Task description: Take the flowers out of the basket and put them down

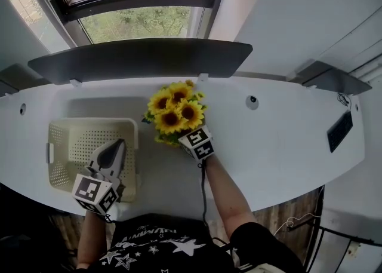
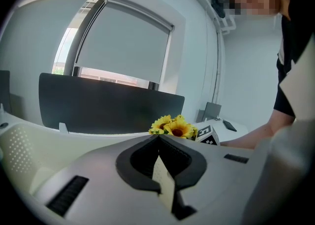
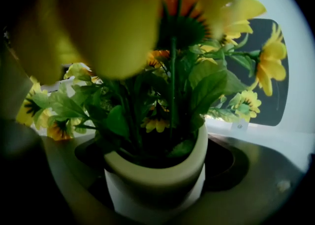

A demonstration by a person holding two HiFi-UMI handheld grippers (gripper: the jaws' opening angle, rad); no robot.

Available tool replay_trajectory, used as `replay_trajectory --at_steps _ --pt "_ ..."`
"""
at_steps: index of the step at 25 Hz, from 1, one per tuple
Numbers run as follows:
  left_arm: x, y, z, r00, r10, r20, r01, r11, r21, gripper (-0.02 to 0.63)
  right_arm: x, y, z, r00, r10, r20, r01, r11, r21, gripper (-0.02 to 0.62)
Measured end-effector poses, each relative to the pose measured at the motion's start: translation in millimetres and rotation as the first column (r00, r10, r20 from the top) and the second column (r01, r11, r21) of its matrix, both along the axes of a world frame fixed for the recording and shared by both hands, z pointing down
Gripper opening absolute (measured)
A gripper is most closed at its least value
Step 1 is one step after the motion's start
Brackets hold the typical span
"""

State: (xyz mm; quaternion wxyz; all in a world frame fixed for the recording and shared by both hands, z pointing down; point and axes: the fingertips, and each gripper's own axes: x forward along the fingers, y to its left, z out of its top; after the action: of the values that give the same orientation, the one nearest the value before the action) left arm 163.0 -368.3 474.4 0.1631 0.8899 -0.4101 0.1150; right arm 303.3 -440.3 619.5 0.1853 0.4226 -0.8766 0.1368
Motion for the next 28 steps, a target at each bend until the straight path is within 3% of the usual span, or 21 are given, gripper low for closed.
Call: replay_trajectory --at_steps 5,20,28 --pt "-2.1 3.2 2.2 1.000 -0.001 0.003 0.001 1.000 0.012 0.009 -2.9 0.9 3.1 0.999 -0.007 -0.034 0.007 1.000 -0.001 0.545" --pt "-7.8 22.5 -13.3 1.000 0.001 -0.008 0.000 0.999 0.052 0.009 9.6 31.0 -1.6 0.997 0.079 -0.013 -0.079 0.997 0.012 0.545" --pt "-23.5 52.1 -38.0 0.996 0.075 -0.050 -0.069 0.991 0.115 0.009 10.5 74.3 -24.0 0.984 0.176 -0.018 -0.176 0.984 0.012 0.545"
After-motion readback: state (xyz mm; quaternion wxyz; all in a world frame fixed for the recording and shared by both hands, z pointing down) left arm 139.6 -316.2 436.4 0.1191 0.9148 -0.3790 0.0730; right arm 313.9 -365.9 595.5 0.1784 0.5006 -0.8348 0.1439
